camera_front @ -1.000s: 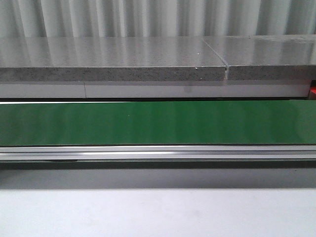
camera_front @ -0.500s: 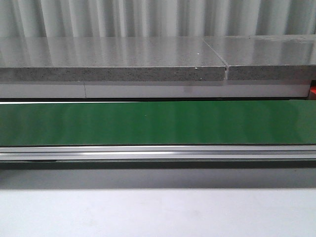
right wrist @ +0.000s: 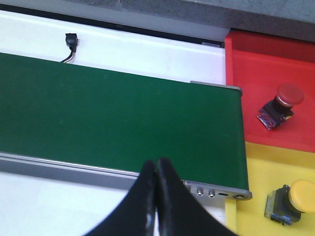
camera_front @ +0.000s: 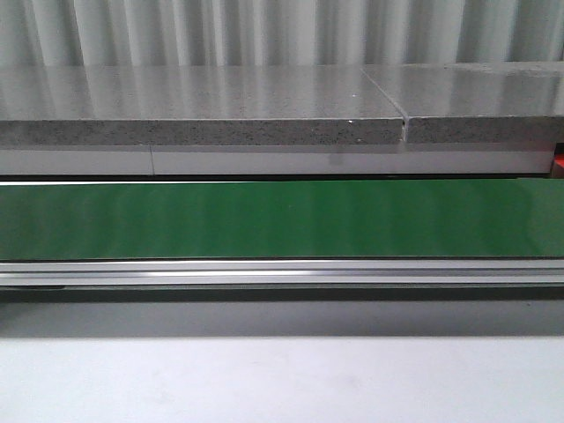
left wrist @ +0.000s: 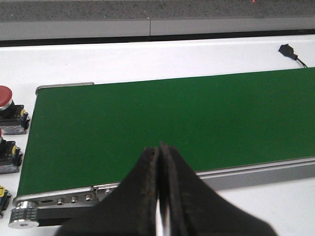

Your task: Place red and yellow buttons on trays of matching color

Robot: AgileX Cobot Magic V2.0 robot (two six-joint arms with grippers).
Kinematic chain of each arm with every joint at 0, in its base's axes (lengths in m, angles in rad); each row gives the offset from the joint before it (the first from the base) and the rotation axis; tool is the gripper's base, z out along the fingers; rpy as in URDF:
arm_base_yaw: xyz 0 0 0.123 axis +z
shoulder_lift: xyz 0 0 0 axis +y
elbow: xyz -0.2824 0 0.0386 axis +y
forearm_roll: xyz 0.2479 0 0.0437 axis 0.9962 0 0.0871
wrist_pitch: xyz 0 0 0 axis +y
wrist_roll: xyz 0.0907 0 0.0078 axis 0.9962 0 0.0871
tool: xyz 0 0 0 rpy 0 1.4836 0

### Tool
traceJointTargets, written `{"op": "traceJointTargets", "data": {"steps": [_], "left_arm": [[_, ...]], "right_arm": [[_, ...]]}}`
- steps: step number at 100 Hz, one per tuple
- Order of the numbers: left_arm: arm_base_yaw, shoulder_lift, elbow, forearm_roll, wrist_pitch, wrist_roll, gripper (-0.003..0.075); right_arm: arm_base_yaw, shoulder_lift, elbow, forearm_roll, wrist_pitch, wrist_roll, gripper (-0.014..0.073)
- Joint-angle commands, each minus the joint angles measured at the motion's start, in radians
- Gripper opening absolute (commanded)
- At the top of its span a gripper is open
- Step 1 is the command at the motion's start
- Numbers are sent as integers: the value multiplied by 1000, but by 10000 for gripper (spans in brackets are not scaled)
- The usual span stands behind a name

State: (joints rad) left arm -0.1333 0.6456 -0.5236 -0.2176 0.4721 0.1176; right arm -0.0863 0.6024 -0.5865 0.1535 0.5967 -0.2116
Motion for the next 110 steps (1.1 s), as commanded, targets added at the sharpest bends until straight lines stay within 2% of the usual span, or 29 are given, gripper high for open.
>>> {"op": "traceJointTargets", "data": {"steps": [1, 23, 30, 35, 40, 52, 57, 62, 77, 88, 97, 110], "left_arm": [[-7, -1, -28, -16, -69, -4, -20], [-7, -1, -28, -16, -69, -4, -15], [-7, 1, -28, -16, -67, -2, 31], [-7, 1, -28, -16, -67, -1, 105], [-7, 1, -28, -16, -66, -1, 214], [-7, 1, -28, -14, -66, -1, 566], [-7, 1, -28, -16, -73, -1, 662], [-7, 3, -28, -18, -75, -1, 713], [-7, 5, -28, -26, -64, -20, 671], [15, 7, -34, -15, -63, -156, 641], [72, 28, -43, 15, -54, -285, 641], [205, 109, -84, 5, -19, -334, 641]], "right_arm": [[1, -2, -24, 4, -63, -12, -71], [1, -2, -24, 4, -63, -12, -71], [1, -2, -24, 4, -63, -12, -71], [1, -2, -24, 4, -63, -12, -71], [1, -2, -24, 4, -63, -12, -71], [1, -2, -24, 4, -63, -12, -71], [1, -2, -24, 4, -63, -12, -71], [1, -2, -24, 4, -63, -12, -71], [1, -2, -24, 4, -63, -12, -71], [1, -2, -24, 4, -63, -12, -71], [1, -2, -24, 4, -63, -12, -71], [1, -2, -24, 4, -63, -12, -71]]}}
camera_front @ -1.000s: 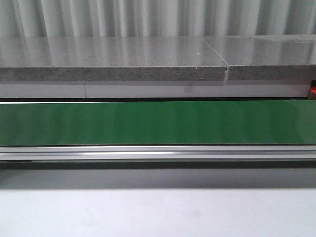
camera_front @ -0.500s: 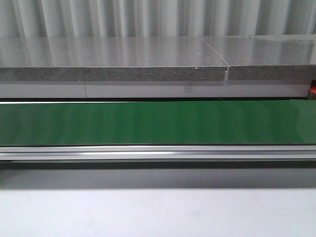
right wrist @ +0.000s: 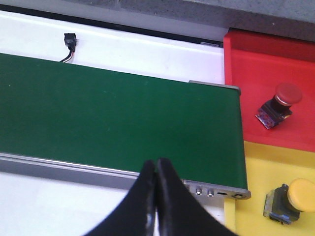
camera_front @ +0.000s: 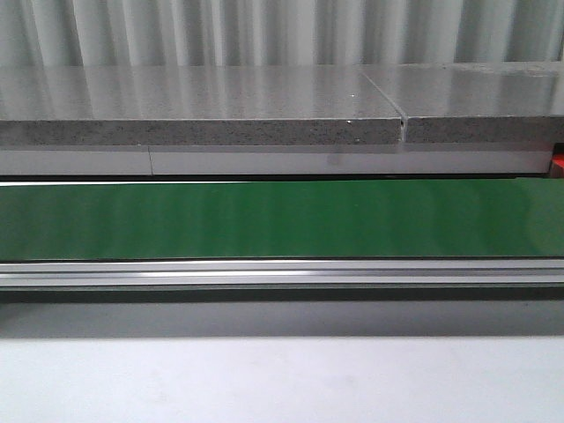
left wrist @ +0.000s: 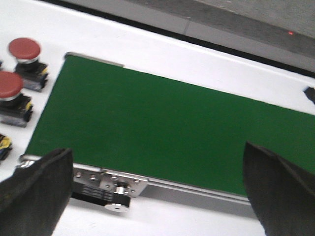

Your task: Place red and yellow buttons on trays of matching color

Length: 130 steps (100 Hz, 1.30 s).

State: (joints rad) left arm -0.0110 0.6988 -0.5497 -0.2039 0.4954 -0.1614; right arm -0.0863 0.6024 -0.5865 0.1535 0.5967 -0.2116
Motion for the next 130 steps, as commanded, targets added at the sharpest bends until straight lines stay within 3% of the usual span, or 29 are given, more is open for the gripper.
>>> {"op": "traceJointTargets", "data": {"steps": [1, 19, 35, 77, 130], "left_arm": [[91, 61, -64, -11, -40, -58, 641], [278, 245, -153, -68, 34, -59, 641], [360, 395, -215, -72, 56, -57, 641], [421, 680, -303, -55, 54, -47, 641], [490, 754, -325, -51, 0, -38, 641]], "right_arm": [[1, -2, -24, 4, -63, -12, -71], [1, -2, -24, 4, -63, -12, -71], [1, -2, -24, 4, -63, -12, -71], [1, -2, -24, 4, -63, -12, -71], [1, -2, -24, 4, -63, -12, -71]]}}
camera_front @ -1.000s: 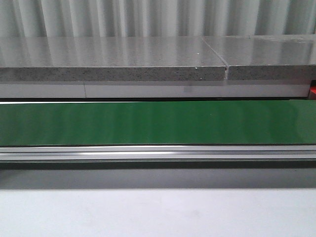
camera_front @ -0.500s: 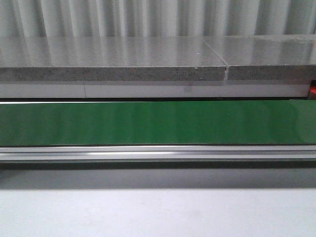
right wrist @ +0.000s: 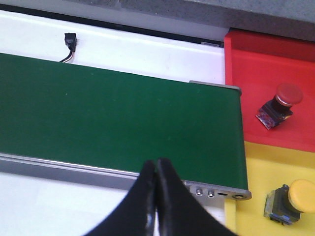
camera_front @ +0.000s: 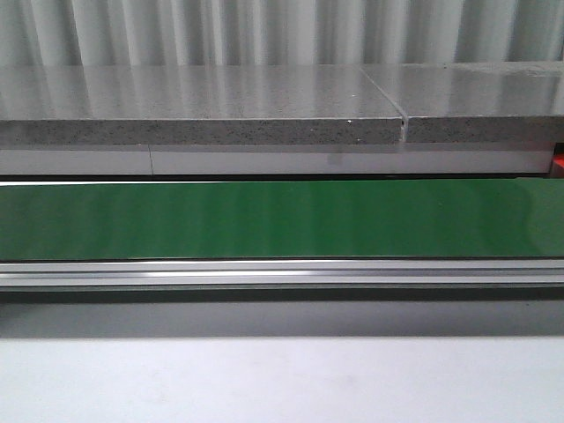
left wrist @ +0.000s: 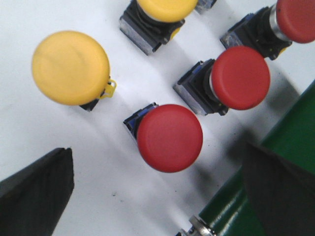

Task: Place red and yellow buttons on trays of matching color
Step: 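Move the left gripper down over a red push-button on the table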

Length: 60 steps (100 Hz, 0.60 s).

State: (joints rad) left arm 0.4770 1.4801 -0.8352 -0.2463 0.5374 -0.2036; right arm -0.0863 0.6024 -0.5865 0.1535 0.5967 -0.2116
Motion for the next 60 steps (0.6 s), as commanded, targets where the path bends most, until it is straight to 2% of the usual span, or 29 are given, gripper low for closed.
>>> {"op": "traceJointTargets", "data": {"steps": [1, 32, 60], "left_arm": [[2, -28, -39, -8, -42, 4, 641], [2, -21, -60, -8, -37, 6, 641], [2, 68, -60, -11, -34, 9, 641]], "right_arm": [[1, -2, -24, 4, -63, -12, -71], [1, -2, -24, 4, -63, -12, -71], [1, -2, -24, 4, -63, -12, -71]]}}
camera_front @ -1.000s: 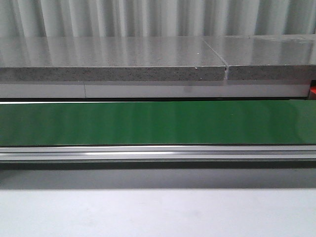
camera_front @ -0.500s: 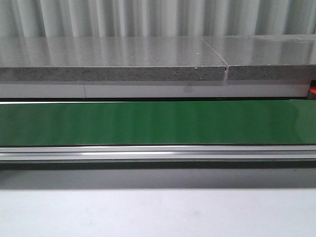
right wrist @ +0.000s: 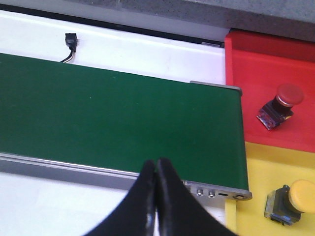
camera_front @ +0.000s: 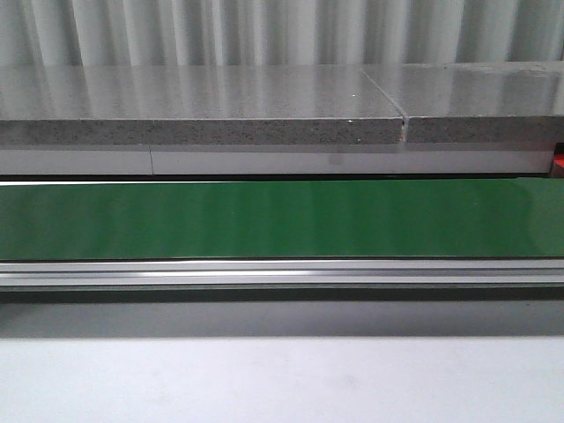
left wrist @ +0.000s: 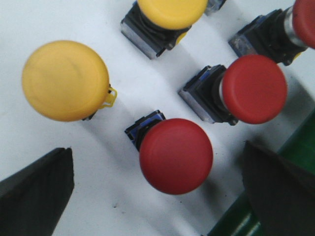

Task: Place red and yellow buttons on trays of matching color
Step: 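Move the left gripper down over a red push-button on the table, then close the left gripper on the red push-button and lift it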

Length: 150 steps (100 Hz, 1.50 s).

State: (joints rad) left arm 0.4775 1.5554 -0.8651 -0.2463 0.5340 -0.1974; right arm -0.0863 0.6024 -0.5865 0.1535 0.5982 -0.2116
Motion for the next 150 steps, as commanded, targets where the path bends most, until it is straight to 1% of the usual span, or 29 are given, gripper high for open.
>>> {"op": "traceJointTargets", "data": {"steps": [1, 41, 48, 52, 62, 69, 74, 76, 81, 83, 88, 90, 93, 94, 112, 122, 130, 150], "left_arm": [[2, -5, -30, -11, -31, 3, 641], [2, 38, -30, -11, -69, 6, 638], [2, 38, -30, -11, -79, 6, 627], [2, 38, -30, -11, -83, 6, 606], [2, 38, -30, -11, -89, 6, 510], [2, 38, -30, -11, -91, 6, 412], [2, 38, -30, -11, -91, 7, 322], [2, 38, -30, -11, -91, 7, 298], [2, 38, -30, -11, -91, 7, 200], [2, 36, -30, -11, -91, 7, 174], [2, 36, -30, -11, -88, 7, 71], [2, 36, -30, -11, -84, 7, 46], [2, 36, -30, -11, -80, 7, -15], [2, 36, -30, -11, -77, 9, -22], [-4, 28, -58, -38, 1, 54, -19], [-4, 7, -81, -95, 60, 128, -19], [-4, -25, -102, -123, 88, 170, -19], [-4, -126, -161, -123, 154, 219, -20]], "right_arm": [[1, -2, -24, 4, -65, -12, -71], [1, -2, -24, 4, -65, -12, -71], [1, -2, -24, 4, -65, -12, -71], [1, -2, -24, 4, -65, -12, -71], [1, -2, -24, 4, -65, -12, -71], [1, -2, -24, 4, -65, -12, -71], [1, -2, -24, 4, -65, -12, -71], [1, -2, -24, 4, -65, -12, -71], [1, -2, -24, 4, -65, -12, -71], [1, -2, -24, 4, -65, -12, -71], [1, -2, -24, 4, -65, -12, -71], [1, -2, -24, 4, -65, -12, -71], [1, -2, -24, 4, -65, -12, -71], [1, -2, -24, 4, -65, -12, -71], [1, -2, -24, 4, -65, -12, -71], [1, -2, -24, 4, -65, -12, -71], [1, -2, -24, 4, -65, -12, -71], [1, -2, -24, 4, -65, -12, -71]]}}
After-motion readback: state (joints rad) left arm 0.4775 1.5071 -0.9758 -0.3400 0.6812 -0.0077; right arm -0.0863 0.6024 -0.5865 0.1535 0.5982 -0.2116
